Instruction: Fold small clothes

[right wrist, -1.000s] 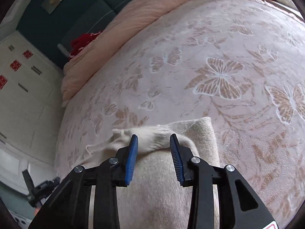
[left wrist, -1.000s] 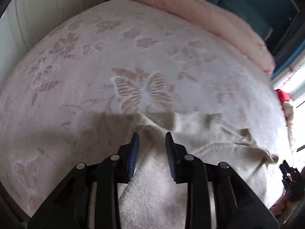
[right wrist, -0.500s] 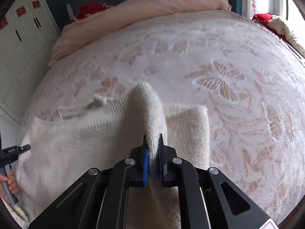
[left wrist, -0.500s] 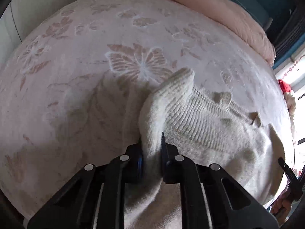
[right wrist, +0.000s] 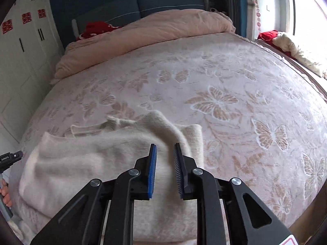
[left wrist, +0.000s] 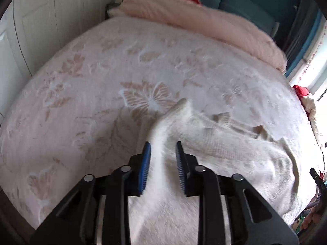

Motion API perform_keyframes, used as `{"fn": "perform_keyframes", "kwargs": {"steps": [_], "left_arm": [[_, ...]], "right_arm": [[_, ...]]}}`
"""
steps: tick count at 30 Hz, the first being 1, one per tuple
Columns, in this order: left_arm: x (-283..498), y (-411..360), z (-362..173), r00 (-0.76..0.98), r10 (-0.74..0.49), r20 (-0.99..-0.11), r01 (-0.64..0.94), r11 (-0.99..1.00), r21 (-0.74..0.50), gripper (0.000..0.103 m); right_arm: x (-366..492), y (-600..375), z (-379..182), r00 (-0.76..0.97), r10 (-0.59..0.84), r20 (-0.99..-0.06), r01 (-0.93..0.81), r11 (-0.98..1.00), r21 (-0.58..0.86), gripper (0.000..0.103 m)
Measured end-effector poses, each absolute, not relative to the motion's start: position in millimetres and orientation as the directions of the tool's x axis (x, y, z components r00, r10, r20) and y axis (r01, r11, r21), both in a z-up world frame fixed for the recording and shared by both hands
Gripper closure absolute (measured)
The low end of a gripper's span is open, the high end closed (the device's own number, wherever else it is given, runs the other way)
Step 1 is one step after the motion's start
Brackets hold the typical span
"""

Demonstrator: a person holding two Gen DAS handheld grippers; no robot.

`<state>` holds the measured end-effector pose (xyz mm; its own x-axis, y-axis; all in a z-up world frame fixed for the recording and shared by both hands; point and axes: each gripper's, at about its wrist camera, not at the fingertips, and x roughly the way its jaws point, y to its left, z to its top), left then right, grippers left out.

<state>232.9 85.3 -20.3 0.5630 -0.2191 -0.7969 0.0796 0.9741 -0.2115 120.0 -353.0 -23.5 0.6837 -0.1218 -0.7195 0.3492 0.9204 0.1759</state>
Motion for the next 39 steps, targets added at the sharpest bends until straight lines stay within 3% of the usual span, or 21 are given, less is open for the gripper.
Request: {"fn": "perform_keyframes", "kwargs": {"steps": [5, 7, 11, 15, 17, 19, 22, 28, 34, 37, 39], "left_arm": [[224, 44, -77, 0.430, -0.205, -0.879, 0.141, 0.977, -0.159, 0.070], [225, 44, -97, 0.400, -0.185, -0.898, 0.133, 0.981, -0.143, 0.071], [205, 66, -64, 0.463, -0.243, -0.853, 0.097, 0.970, -0.223, 0.070], [204, 59, -99, 0.426, -0.176, -0.887, 0.096, 0.984, -0.149, 0.065], [190, 53, -85, 0.480, -0.150, -0.864, 0.131, 0.986, -0.099, 0.065], [173, 54, -67, 0.493, -0.192, -0.848, 0.153, 0.979, -0.132, 0.065], [139, 58, -49, 0.530, -0.223, -0.818, 0.157, 0.974, -0.164, 0.065], [71, 60, -71, 0.522, -0.230, -0.821, 0.152, 0.973, -0.176, 0.062], [43, 61, -115, 0.534, -0.225, -0.815, 0.143, 0.974, -0.175, 0.062], [46, 56, -114, 0.571, -0.236, -0.786, 0.170, 0.971, -0.168, 0.052], [47, 54, -116, 0.589, -0.235, -0.773, 0.183, 0.971, -0.156, 0.051]], "right_arm": [[163, -312, -110, 0.484, -0.050, -0.874, 0.283, 0.954, 0.102, 0.089], [154, -307, -97, 0.520, -0.067, -0.852, 0.298, 0.948, 0.107, 0.090], [118, -293, -50, 0.627, -0.042, -0.778, 0.268, 0.949, 0.164, 0.090], [131, -278, -116, 0.483, -0.055, -0.874, 0.264, 0.961, 0.086, 0.090], [121, -274, -95, 0.533, -0.060, -0.844, 0.276, 0.955, 0.106, 0.089], [103, -269, -65, 0.613, -0.006, -0.790, 0.262, 0.945, 0.196, 0.089], [76, -251, -46, 0.659, -0.019, -0.752, 0.256, 0.946, 0.201, 0.089], [26, -216, -85, 0.629, -0.035, -0.776, 0.296, 0.935, 0.197, 0.087], [28, -204, -121, 0.589, -0.037, -0.807, 0.281, 0.946, 0.162, 0.087], [32, -204, -130, 0.595, -0.059, -0.801, 0.292, 0.945, 0.148, 0.087], [32, -203, -133, 0.606, -0.070, -0.792, 0.295, 0.945, 0.142, 0.086]]}}
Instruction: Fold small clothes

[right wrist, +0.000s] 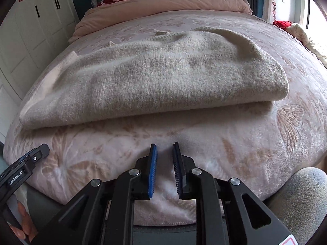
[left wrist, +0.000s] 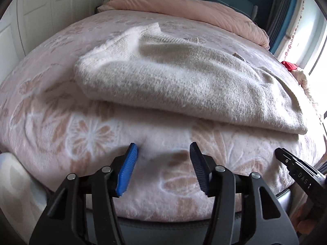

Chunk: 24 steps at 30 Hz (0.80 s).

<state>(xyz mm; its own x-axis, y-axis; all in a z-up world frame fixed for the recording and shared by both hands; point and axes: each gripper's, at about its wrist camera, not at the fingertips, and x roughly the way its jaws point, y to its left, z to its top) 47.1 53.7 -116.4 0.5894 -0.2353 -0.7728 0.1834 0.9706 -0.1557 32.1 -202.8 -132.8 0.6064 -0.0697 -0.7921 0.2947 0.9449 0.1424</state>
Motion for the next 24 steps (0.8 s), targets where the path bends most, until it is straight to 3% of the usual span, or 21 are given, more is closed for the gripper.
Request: {"fn": "perform_keyframes", "kwargs": {"steps": [5, 8, 10, 11, 12, 13, 18, 21, 22, 23, 24], "left_arm": [[47, 53, -114, 0.609, -0.241, -0.756, 0.200, 0.969, -0.147, 0.051], [45, 67, -97, 0.626, -0.268, -0.732, 0.177, 0.963, -0.202, 0.052], [49, 87, -79, 0.645, -0.317, -0.696, 0.151, 0.945, -0.291, 0.049], [56, 103, -69, 0.659, -0.330, -0.677, 0.114, 0.932, -0.344, 0.034], [65, 116, -65, 0.666, -0.310, -0.679, 0.063, 0.930, -0.363, 0.025], [77, 131, -64, 0.668, -0.276, -0.691, -0.012, 0.925, -0.380, 0.019], [138, 173, -101, 0.565, -0.322, -0.760, -0.238, 0.819, -0.523, 0.019], [153, 176, -114, 0.570, -0.336, -0.750, -0.304, 0.762, -0.572, 0.020], [156, 173, -111, 0.579, -0.330, -0.746, -0.292, 0.770, -0.567, 0.034], [160, 169, -110, 0.571, -0.352, -0.742, -0.264, 0.777, -0.572, 0.069], [167, 163, -113, 0.534, -0.399, -0.746, -0.238, 0.776, -0.585, 0.080]], "right_arm": [[31, -197, -131, 0.612, -0.092, -0.786, 0.282, 0.953, 0.109, 0.084], [27, -205, -120, 0.627, -0.043, -0.777, 0.283, 0.943, 0.176, 0.083], [20, -227, -102, 0.667, -0.033, -0.744, 0.312, 0.920, 0.238, 0.067], [17, -243, -92, 0.691, -0.056, -0.721, 0.347, 0.901, 0.261, 0.040], [15, -259, -85, 0.707, -0.087, -0.702, 0.385, 0.880, 0.279, 0.022], [15, -278, -81, 0.710, -0.119, -0.694, 0.428, 0.855, 0.292, 0.022], [43, -350, -91, 0.655, -0.127, -0.745, 0.549, 0.757, 0.354, 0.022], [62, -358, -95, 0.623, -0.160, -0.766, 0.560, 0.775, 0.294, 0.026], [65, -355, -90, 0.619, -0.195, -0.761, 0.565, 0.783, 0.260, 0.029], [67, -351, -81, 0.628, -0.231, -0.743, 0.564, 0.793, 0.230, 0.030], [66, -345, -73, 0.651, -0.251, -0.716, 0.551, 0.806, 0.218, 0.030]]}}
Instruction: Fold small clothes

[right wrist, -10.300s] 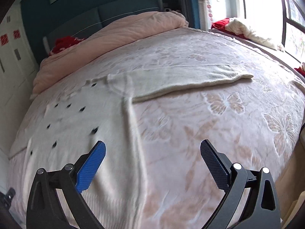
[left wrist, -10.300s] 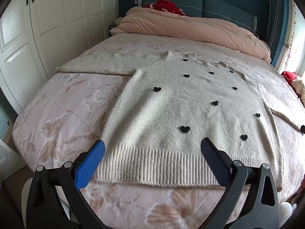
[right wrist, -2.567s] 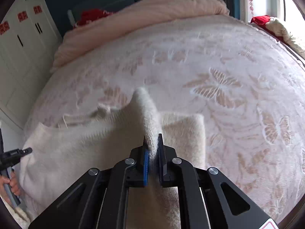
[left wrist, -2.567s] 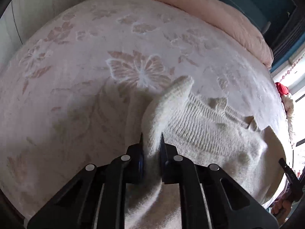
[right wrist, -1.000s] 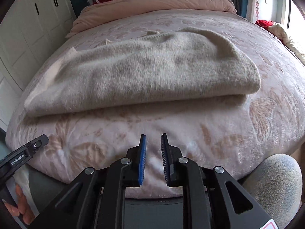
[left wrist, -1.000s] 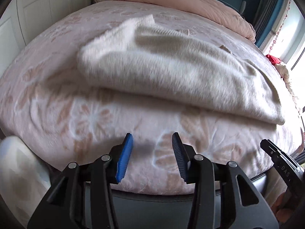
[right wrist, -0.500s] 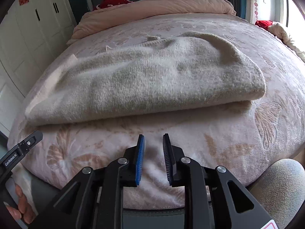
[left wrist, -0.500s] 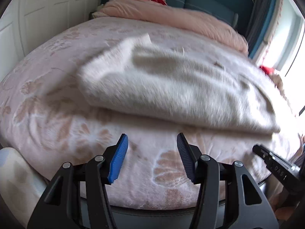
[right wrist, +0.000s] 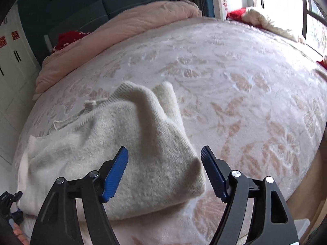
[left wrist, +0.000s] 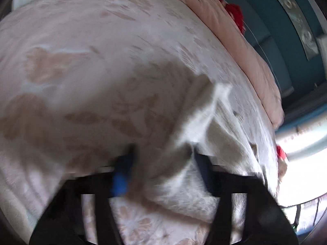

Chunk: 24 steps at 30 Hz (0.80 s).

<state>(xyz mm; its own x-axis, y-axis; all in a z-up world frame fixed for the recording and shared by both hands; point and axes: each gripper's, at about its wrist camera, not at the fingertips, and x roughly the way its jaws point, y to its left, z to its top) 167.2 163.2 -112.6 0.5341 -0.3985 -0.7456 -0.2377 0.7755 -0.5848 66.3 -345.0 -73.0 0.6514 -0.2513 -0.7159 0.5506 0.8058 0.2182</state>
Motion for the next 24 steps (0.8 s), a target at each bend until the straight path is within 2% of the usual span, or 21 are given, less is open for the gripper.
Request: {"fn": "perform_keyframes", "kwargs": {"steps": [1, 2, 4, 6, 8, 13, 18, 21, 24], "left_arm": [[170, 161, -112, 0.522, -0.405, -0.751, -0.241, 0.774, -0.585, 0.083], [170, 159, -109, 0.531, -0.390, -0.752, -0.245, 0.780, -0.577, 0.088], [169, 152, -97, 0.549, -0.369, -0.750, -0.226, 0.798, -0.558, 0.092], [167, 146, -78, 0.580, -0.372, -0.725, -0.204, 0.795, -0.571, 0.093], [164, 139, -60, 0.603, -0.381, -0.701, -0.175, 0.793, -0.583, 0.093], [162, 112, -7, 0.633, -0.416, -0.652, -0.050, 0.819, -0.572, 0.093], [159, 73, 24, 0.630, -0.461, -0.625, 0.071, 0.836, -0.544, 0.093], [159, 34, 40, 0.610, -0.503, -0.613, 0.157, 0.835, -0.528, 0.093], [155, -22, 56, 0.580, -0.540, -0.610, 0.277, 0.835, -0.475, 0.093]], "right_arm": [[69, -336, -64, 0.682, -0.242, -0.690, 0.517, 0.827, 0.221, 0.030], [78, -324, -56, 0.710, -0.199, -0.675, 0.457, 0.860, 0.227, 0.037], [108, -295, -48, 0.713, -0.094, -0.695, 0.326, 0.922, 0.210, 0.053], [143, -259, -50, 0.685, 0.007, -0.729, 0.190, 0.964, 0.187, 0.082], [174, -228, -59, 0.660, 0.085, -0.747, 0.102, 0.974, 0.201, 0.100], [245, -189, -113, 0.506, 0.125, -0.853, 0.050, 0.984, 0.174, 0.100], [241, -188, -121, 0.551, 0.123, -0.825, 0.032, 0.985, 0.168, 0.101], [228, -210, -104, 0.577, 0.194, -0.793, 0.041, 0.963, 0.266, 0.101], [197, -253, -73, 0.644, 0.184, -0.742, 0.102, 0.941, 0.322, 0.101]]}}
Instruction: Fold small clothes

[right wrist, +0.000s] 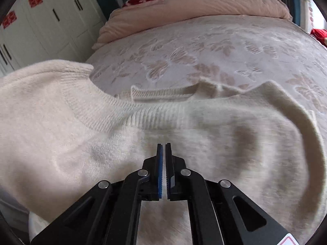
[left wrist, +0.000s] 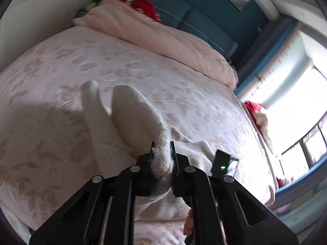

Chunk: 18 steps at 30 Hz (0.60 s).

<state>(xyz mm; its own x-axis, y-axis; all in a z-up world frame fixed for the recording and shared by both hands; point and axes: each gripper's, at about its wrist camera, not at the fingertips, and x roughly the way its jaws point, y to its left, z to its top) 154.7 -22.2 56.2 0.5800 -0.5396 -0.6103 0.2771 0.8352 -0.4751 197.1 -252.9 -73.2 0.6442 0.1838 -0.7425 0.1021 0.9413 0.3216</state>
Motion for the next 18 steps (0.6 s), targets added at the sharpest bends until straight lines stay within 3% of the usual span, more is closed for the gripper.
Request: {"fn": "perform_keyframes", "kwargs": {"steps": [5, 8, 9, 10, 11, 12, 14, 16, 17, 18], "left_arm": [[139, -116, 52, 0.487, -0.604, -0.631, 0.431, 0.795, -0.427, 0.092], [125, -159, 14, 0.415, -0.619, -0.666, 0.488, 0.770, -0.412, 0.085], [118, -166, 0, 0.394, -0.618, -0.681, 0.489, 0.768, -0.414, 0.083], [111, -167, -10, 0.379, -0.613, -0.694, 0.482, 0.770, -0.418, 0.074], [101, -162, -18, 0.371, -0.617, -0.694, 0.480, 0.767, -0.425, 0.061], [94, -154, -22, 0.378, -0.618, -0.690, 0.482, 0.767, -0.423, 0.056], [76, -130, -25, 0.410, -0.606, -0.681, 0.495, 0.776, -0.392, 0.046], [64, -105, -21, 0.446, -0.578, -0.683, 0.505, 0.793, -0.342, 0.041], [60, -92, -20, 0.461, -0.560, -0.688, 0.500, 0.805, -0.320, 0.041], [59, -76, -19, 0.472, -0.541, -0.696, 0.486, 0.819, -0.307, 0.040]], "right_arm": [[139, -334, -38, 0.688, 0.121, -0.715, 0.199, 0.917, 0.346, 0.094], [115, -361, -32, 0.673, 0.097, -0.734, 0.226, 0.917, 0.329, 0.091], [109, -367, -31, 0.669, 0.099, -0.737, 0.227, 0.916, 0.329, 0.083], [107, -371, -30, 0.666, 0.102, -0.739, 0.227, 0.916, 0.331, 0.075], [105, -373, -29, 0.666, 0.106, -0.739, 0.228, 0.913, 0.337, 0.056], [105, -373, -26, 0.666, 0.119, -0.736, 0.223, 0.910, 0.349, 0.045], [110, -368, -19, 0.671, 0.177, -0.720, 0.186, 0.900, 0.394, 0.043], [125, -349, -13, 0.658, 0.239, -0.714, 0.130, 0.898, 0.421, 0.030], [136, -337, -13, 0.641, 0.275, -0.717, 0.095, 0.898, 0.430, 0.019], [149, -323, -15, 0.622, 0.309, -0.720, 0.061, 0.897, 0.438, 0.017]]}}
